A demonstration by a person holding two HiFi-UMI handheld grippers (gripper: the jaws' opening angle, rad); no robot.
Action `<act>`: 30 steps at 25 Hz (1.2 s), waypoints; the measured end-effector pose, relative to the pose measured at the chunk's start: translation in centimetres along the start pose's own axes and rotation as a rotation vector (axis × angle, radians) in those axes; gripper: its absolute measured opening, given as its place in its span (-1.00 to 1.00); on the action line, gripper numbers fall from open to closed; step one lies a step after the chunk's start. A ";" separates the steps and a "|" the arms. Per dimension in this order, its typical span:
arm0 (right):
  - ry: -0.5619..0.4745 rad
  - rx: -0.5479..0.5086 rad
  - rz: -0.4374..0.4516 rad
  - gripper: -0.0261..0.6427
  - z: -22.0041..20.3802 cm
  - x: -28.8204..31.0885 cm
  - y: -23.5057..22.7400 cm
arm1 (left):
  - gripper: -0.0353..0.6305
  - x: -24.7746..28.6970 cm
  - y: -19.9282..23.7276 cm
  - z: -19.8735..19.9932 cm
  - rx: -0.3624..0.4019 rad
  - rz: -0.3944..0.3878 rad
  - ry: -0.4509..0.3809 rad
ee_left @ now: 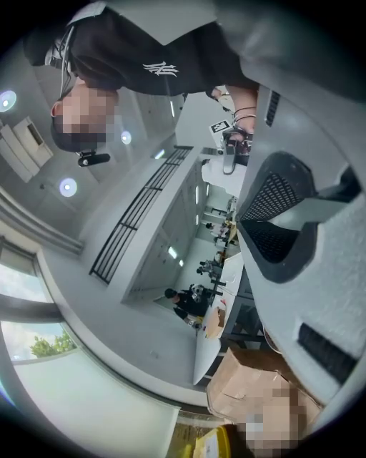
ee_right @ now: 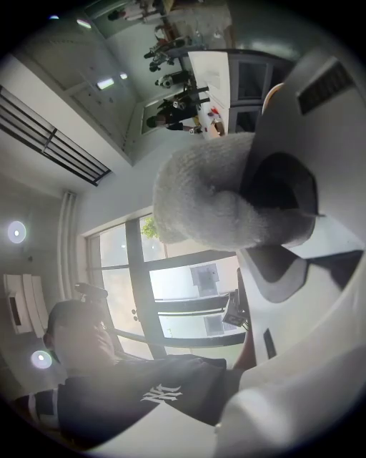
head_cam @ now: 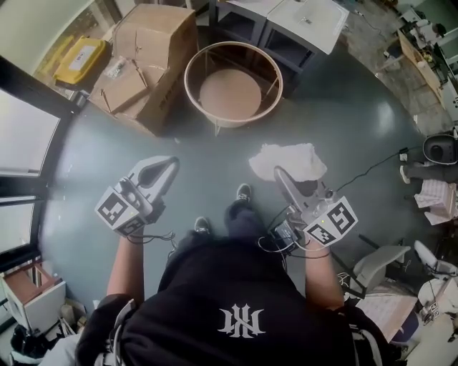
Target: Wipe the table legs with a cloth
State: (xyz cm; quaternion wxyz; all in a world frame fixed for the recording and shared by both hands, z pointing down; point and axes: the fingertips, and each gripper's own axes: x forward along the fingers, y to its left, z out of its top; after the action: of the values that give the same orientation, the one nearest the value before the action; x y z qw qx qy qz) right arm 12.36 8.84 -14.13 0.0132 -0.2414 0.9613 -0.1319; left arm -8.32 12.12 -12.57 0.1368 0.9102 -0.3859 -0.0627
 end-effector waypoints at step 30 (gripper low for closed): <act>0.003 0.015 0.330 -0.68 3.4 1.5 -20.0 | -0.88 21.9 0.5 4.5 0.172 0.154 0.093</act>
State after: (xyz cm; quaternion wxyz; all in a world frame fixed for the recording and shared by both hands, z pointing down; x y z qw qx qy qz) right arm 20.55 -9.71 -12.13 0.0350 -0.0799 0.9869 -0.1353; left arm 5.57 -4.87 -16.95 0.0806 0.8882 -0.4517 0.0236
